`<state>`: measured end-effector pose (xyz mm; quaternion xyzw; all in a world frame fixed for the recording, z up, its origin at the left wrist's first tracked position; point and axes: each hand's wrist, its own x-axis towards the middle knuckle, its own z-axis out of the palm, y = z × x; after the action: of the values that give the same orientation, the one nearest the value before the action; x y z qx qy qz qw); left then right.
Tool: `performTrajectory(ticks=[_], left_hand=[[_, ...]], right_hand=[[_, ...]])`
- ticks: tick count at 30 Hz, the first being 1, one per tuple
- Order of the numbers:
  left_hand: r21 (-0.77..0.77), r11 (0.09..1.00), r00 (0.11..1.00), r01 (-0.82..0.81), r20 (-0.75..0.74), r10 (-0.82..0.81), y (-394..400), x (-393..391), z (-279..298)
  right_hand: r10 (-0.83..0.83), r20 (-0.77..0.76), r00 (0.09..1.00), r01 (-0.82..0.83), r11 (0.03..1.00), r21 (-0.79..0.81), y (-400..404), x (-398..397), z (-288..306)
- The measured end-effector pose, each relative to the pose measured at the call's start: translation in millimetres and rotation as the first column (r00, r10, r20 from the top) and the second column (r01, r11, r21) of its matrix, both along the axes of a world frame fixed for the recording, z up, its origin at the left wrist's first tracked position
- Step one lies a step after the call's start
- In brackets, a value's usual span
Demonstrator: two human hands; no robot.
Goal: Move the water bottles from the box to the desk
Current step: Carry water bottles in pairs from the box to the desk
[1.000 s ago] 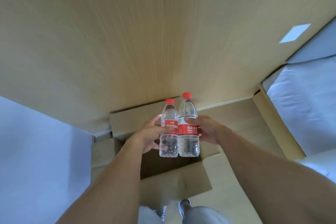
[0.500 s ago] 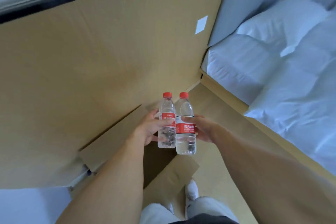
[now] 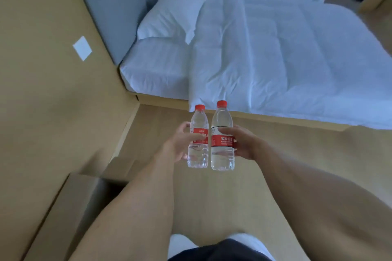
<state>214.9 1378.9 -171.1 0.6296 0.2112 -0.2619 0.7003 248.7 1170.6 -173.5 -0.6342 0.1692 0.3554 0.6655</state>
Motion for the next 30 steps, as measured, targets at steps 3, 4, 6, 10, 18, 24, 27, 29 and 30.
performTrajectory(ticks=[3,4,6,10,18,24,27,29,30], left_hand=[[0.015,0.994,0.995,0.104,0.006,-0.104,-79.1,16.3,2.4],[0.022,0.990,0.990,0.141,0.003,-0.141,-105.5,20.1,2.6],[0.037,0.976,0.977,0.214,-0.001,-0.214,-158.2,27.4,1.5],[0.050,0.937,0.938,0.345,0.011,-0.346,-260.2,41.1,-2.1],[0.039,0.780,0.780,0.624,0.017,-0.625,-437.1,50.2,-1.3],[0.058,0.625,0.625,0.778,0.019,-0.780,-542.6,51.4,2.9],[0.064,0.558,0.556,0.828,0.046,-0.830,-591.0,59.3,1.7],[0.059,0.508,0.505,0.859,0.062,-0.861,-623.6,68.1,0.8],[0.059,0.479,0.476,0.876,0.066,-0.877,-640.6,73.8,0.3]], right_hand=[[-0.107,0.009,0.994,0.107,0.994,-0.008,-80.8,-7.5,0.5],[-0.139,0.007,0.990,0.139,0.990,-0.012,-106.6,-10.7,1.1],[-0.211,-0.002,0.978,0.210,0.977,-0.022,-158.1,-18.0,2.1],[-0.325,-0.010,0.946,0.324,0.945,-0.043,-255.4,-35.4,6.1],[-0.634,-0.007,0.773,0.632,0.771,-0.075,-410.5,-90.7,5.9],[-0.799,-0.013,0.601,0.795,0.600,-0.089,-490.0,-127.7,-2.7],[-0.866,-0.002,0.500,0.861,0.497,-0.111,-529.0,-139.9,-2.9],[-0.898,0.010,0.440,0.891,0.435,-0.132,-555.1,-144.1,-2.8],[-0.909,0.015,0.416,0.901,0.410,-0.144,-568.4,-144.6,-3.0]])
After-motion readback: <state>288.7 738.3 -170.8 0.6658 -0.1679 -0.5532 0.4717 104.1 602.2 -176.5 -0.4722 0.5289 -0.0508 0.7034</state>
